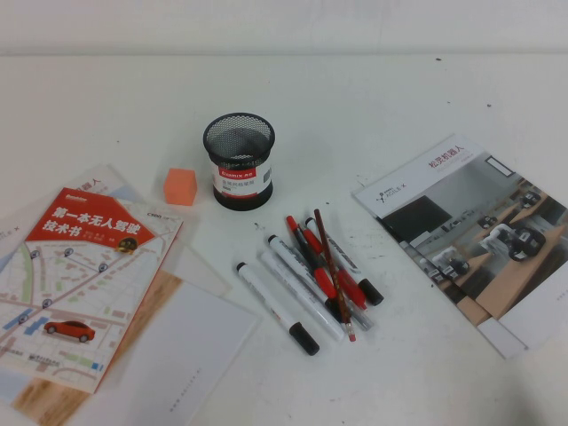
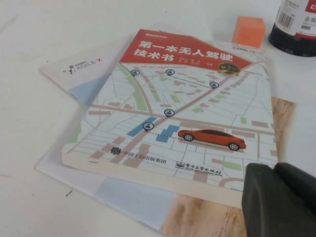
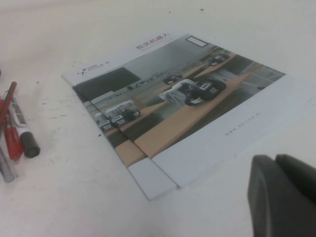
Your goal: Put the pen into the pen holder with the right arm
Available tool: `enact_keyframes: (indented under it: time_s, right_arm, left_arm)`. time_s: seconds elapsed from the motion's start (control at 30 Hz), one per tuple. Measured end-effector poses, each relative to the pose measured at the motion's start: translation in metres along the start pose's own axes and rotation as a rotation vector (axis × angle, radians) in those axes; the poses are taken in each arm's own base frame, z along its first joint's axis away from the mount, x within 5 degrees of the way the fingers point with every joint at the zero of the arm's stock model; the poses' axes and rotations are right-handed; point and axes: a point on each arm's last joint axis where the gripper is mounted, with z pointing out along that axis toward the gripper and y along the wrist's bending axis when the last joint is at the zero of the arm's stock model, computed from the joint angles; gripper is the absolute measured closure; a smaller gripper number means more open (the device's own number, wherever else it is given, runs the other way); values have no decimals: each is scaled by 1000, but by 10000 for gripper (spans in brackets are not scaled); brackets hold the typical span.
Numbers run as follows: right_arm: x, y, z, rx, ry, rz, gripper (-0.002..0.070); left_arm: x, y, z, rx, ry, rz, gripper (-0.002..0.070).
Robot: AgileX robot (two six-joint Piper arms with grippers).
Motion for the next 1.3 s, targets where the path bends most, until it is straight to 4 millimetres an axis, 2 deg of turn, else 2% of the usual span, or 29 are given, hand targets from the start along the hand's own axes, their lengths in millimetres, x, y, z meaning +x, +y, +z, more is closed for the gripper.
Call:
enact_keyframes:
  time_s: [0.7,0.83,1.07,1.13,1.3]
  right_arm:
    - [0,1,0,-13,-3,38,696]
    - [-5,8,0,-90,-44,274,696]
    - [-23,11,-4,-243,-177,976,696]
    - [-26,7,-4,-229,-222,1035,696]
    - [-27,5,-4,-218,-251,1056,696]
  left_arm:
    - [0,0,0,0,0,0,676]
    - [0,0,0,0,0,0,676]
    - [0,0,0,0,0,0,676]
    - [0,0,0,0,0,0,676]
    - [0,0,0,0,0,0,676]
